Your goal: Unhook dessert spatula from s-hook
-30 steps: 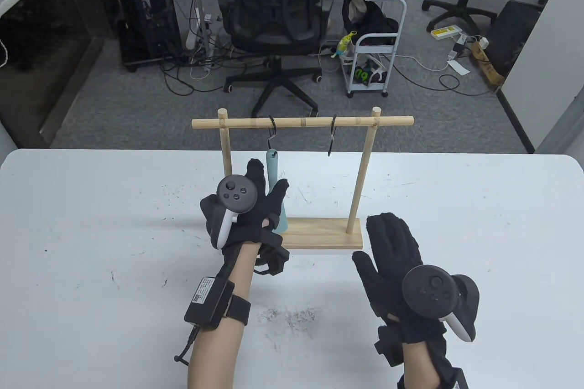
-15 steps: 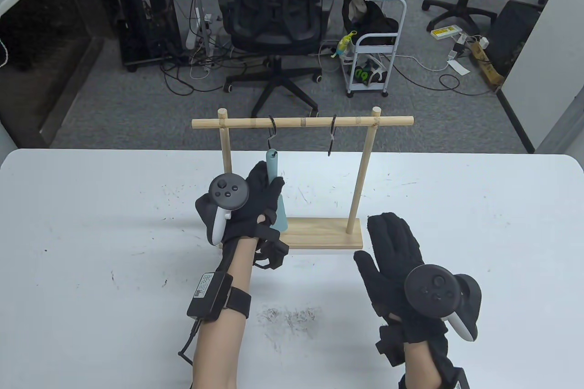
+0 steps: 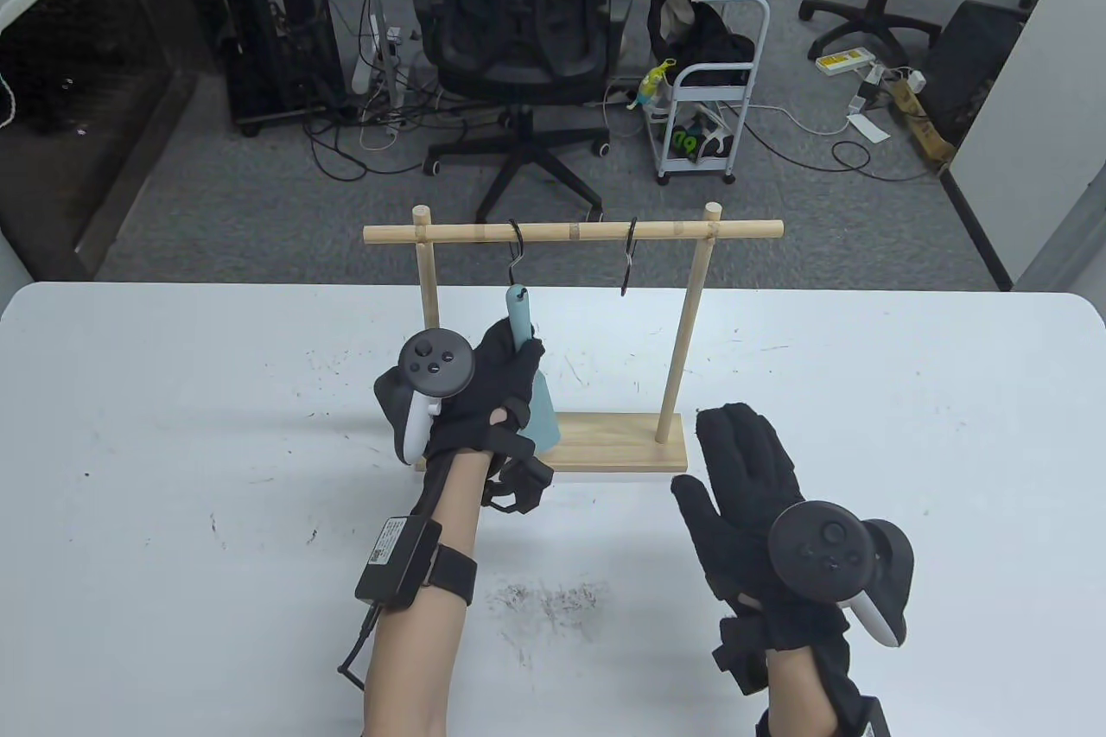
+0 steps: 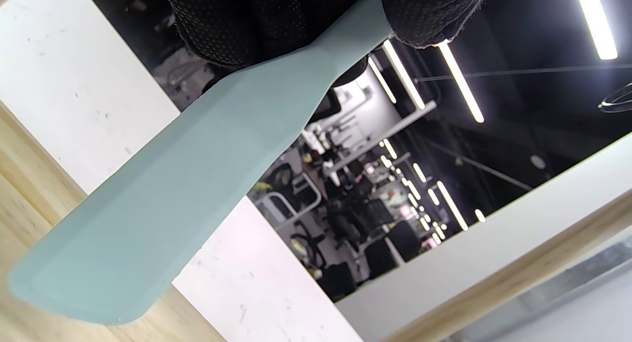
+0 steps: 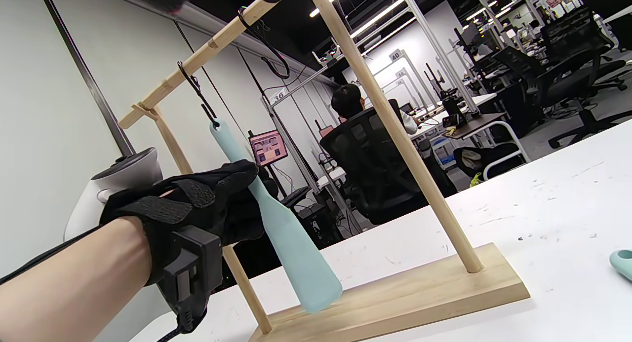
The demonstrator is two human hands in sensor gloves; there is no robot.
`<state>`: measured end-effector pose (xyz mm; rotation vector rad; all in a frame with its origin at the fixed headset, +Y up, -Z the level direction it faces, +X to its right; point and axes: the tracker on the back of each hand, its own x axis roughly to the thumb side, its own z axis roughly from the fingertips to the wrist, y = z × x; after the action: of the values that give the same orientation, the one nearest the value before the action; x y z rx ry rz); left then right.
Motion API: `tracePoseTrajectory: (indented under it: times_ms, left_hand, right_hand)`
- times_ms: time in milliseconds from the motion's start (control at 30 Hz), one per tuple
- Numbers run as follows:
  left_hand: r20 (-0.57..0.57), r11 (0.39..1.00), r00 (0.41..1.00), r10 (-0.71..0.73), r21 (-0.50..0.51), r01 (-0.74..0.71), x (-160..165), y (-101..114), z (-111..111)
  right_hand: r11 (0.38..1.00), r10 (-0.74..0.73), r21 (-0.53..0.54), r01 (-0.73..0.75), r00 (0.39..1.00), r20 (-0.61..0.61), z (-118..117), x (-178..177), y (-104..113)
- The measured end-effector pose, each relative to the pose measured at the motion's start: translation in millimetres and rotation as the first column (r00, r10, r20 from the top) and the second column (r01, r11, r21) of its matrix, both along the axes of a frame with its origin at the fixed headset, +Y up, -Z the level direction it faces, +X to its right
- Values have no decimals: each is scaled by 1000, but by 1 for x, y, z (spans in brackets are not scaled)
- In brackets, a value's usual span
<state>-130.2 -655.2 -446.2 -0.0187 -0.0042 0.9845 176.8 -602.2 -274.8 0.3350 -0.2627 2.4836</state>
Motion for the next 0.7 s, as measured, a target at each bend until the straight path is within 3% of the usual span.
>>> tracePoseTrajectory:
  times_ms: [700]
  left_hand:
    - [98, 991, 988, 116, -77, -109, 1, 11, 16]
  right_hand:
    - [1000, -3, -1, 3, 1000, -19, 1, -3, 1]
